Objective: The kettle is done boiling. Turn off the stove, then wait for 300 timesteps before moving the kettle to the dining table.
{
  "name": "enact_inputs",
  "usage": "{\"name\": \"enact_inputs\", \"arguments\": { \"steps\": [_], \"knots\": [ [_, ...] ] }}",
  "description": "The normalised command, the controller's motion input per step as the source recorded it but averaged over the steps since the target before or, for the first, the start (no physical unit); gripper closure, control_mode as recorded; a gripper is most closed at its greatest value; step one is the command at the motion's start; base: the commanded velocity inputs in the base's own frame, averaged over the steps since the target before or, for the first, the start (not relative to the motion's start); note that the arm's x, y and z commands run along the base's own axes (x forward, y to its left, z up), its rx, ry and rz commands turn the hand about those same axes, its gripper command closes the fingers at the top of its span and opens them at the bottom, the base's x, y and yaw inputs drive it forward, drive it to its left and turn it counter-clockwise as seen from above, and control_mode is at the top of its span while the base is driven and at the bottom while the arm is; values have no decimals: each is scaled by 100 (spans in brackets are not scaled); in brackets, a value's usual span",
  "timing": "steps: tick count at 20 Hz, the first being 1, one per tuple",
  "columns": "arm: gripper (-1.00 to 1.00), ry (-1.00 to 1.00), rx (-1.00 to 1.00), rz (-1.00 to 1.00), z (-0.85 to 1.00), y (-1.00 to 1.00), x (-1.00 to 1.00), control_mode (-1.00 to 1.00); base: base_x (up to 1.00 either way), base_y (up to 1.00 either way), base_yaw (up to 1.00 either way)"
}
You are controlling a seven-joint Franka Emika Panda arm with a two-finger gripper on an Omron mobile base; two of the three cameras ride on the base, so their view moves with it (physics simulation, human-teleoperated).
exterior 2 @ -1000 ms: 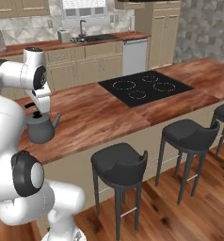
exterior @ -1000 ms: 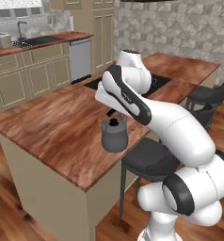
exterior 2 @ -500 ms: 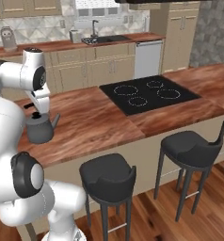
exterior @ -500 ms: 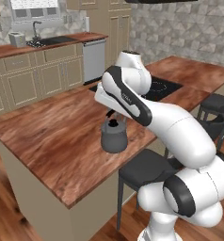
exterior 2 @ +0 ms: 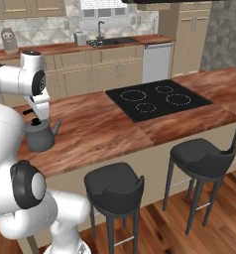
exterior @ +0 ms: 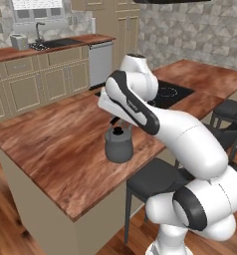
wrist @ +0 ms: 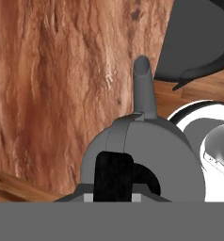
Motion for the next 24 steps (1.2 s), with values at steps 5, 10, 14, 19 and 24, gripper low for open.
{"name": "enact_inputs", "arguments": {
  "steps": [5,10,14,19,24],
  "knots": [
    [100,0,2,0,-14,-6,24,-100,0,0,0],
    [100,0,1,0,-26,-4,28,-100,0,0,0],
    [100,-3,0,0,-36,0,29,-100,0,0,0],
    [100,0,0,0,-29,0,35,-100,0,0,0],
    [100,3,1,0,-22,0,35,-100,0,0,0]
  ]
}}
